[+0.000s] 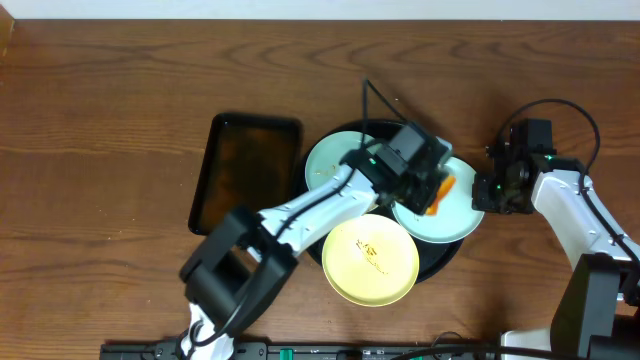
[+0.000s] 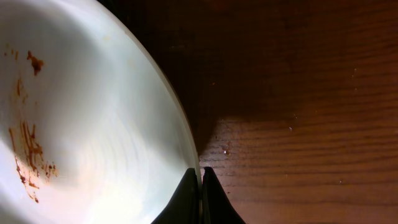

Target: Clean dirty plates on tray and stack at the side

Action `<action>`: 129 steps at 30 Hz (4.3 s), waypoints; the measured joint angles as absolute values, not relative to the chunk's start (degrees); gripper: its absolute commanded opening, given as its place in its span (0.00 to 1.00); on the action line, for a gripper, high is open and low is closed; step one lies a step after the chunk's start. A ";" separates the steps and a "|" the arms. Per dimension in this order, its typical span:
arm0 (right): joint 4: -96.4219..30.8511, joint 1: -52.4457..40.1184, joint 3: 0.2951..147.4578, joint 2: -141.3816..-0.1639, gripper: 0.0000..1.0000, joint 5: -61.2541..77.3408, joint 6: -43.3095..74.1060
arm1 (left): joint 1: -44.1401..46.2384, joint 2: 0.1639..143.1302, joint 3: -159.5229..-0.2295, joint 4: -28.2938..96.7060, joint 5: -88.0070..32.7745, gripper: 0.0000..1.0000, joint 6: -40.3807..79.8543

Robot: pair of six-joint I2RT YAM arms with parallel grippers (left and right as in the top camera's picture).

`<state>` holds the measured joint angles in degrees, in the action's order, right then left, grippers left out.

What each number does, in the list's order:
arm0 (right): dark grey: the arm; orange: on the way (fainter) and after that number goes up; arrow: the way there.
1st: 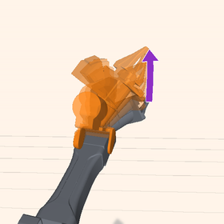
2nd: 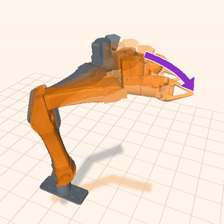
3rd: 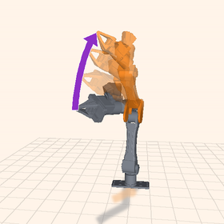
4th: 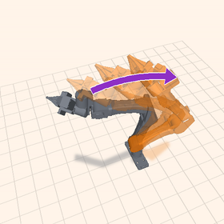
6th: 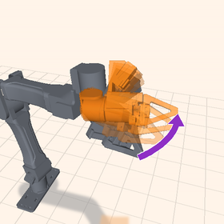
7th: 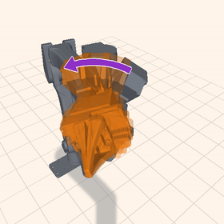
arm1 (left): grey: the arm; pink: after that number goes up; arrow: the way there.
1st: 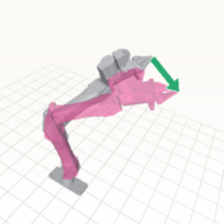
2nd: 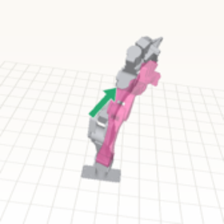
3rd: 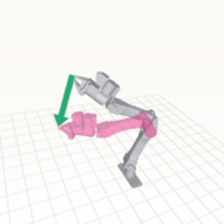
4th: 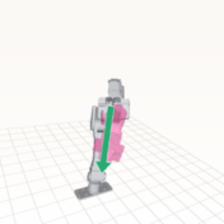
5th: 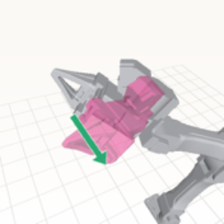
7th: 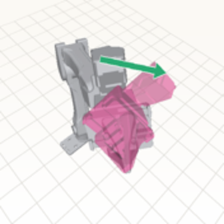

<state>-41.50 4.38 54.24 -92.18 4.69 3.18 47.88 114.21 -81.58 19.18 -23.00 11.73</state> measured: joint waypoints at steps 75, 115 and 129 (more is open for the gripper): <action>-42.09 4.36 53.91 -92.18 0.01 6.81 2.70 | 50.89 118.04 -84.33 29.30 -22.44 0.07 4.34; -39.42 4.36 53.93 -88.90 0.01 6.17 2.33 | 40.10 105.58 -83.59 39.66 -5.61 0.07 7.84; -36.34 0.23 54.06 -71.96 0.01 -7.55 -1.48 | 25.96 99.74 -83.50 45.89 -8.78 0.07 13.65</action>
